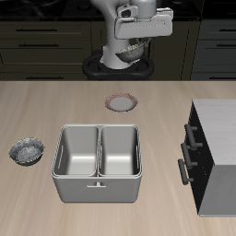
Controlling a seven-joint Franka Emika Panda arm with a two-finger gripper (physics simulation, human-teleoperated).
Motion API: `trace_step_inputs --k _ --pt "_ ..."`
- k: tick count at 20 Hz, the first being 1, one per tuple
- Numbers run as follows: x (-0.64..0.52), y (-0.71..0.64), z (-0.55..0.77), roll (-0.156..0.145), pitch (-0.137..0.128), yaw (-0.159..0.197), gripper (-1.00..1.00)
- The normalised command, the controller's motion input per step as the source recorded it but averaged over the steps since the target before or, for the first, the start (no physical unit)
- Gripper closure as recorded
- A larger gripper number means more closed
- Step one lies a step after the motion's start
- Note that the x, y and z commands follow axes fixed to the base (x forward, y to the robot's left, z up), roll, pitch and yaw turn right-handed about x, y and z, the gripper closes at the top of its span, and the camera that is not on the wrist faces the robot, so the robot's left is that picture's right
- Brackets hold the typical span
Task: Pick up the bowl on the plate and place it on top of the white cabinet
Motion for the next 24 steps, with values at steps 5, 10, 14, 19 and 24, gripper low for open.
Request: trace_step_inputs --k 5,10,14,19,24 --pt "-0.02 0.01 0.04 -0.001 -0.006 0.005 1.0" --pt "0.12 -0.06 0.17 -0.016 -0.017 -0.004 1.0" --pt "0.29 0.2 0.33 0.019 -0.033 0.019 1.0" --pt "0.25 0.22 0.28 0.025 -0.027 0.018 1.0" --pt "0.34 0.26 0.23 0.037 -0.012 0.017 1.0"
